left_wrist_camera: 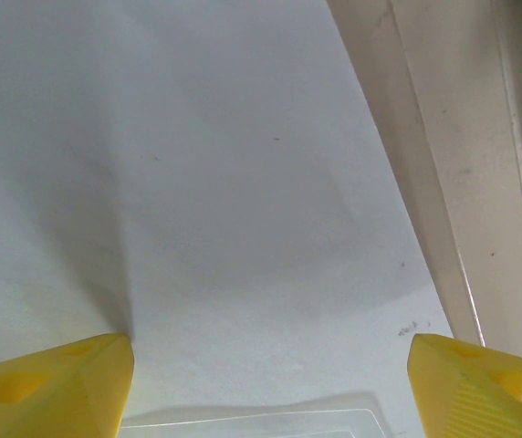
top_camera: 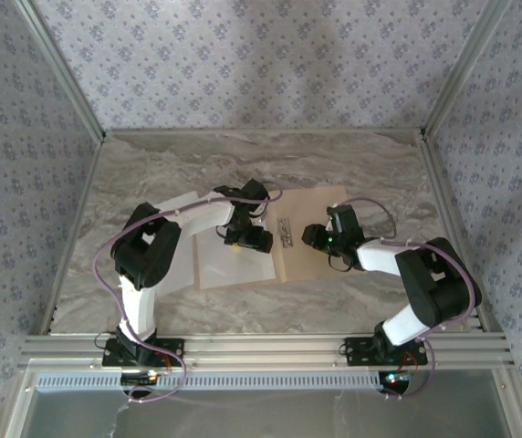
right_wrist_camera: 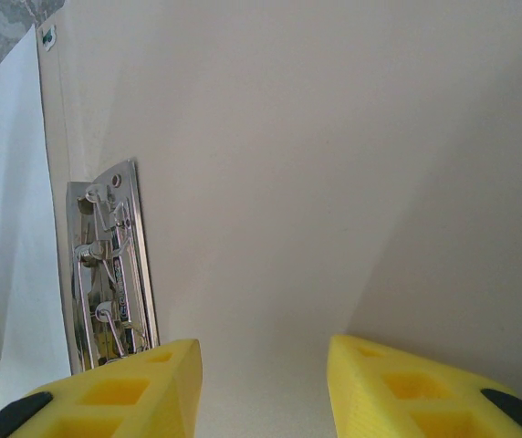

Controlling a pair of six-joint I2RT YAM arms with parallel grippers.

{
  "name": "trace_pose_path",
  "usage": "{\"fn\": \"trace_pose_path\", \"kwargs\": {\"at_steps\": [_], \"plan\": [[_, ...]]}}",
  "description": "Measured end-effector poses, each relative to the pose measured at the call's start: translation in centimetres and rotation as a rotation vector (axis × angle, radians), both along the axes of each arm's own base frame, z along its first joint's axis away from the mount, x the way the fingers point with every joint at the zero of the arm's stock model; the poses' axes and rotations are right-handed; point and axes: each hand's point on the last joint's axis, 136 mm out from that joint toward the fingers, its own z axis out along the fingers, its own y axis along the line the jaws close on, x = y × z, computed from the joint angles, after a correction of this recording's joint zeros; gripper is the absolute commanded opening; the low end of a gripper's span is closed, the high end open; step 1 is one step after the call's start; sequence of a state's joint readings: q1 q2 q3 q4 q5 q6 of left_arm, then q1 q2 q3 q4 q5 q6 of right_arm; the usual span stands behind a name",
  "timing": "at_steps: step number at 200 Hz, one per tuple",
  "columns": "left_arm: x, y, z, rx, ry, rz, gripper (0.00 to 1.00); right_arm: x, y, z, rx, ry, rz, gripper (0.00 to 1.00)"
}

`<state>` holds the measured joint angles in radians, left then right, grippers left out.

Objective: Put the files into the folder

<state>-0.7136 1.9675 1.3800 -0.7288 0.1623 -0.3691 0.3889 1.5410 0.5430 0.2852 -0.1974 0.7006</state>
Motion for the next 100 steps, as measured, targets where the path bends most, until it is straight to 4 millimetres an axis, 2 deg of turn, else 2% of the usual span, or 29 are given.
{"fn": "trace_pose_path", "kwargs": {"at_steps": [60, 100], "plan": [[-0.7, 0.6, -0.2, 0.025, 0.019, -0.042, 0.76, 0.0, 0.0, 0.0, 0.001, 0.001, -0.002, 0.44], [-1.3, -0.5, 0.1, 0.005, 0.019, -0.064, 0.76, 0.0, 0.0, 0.0, 0.002, 0.001, -0.003, 0.44]]}}
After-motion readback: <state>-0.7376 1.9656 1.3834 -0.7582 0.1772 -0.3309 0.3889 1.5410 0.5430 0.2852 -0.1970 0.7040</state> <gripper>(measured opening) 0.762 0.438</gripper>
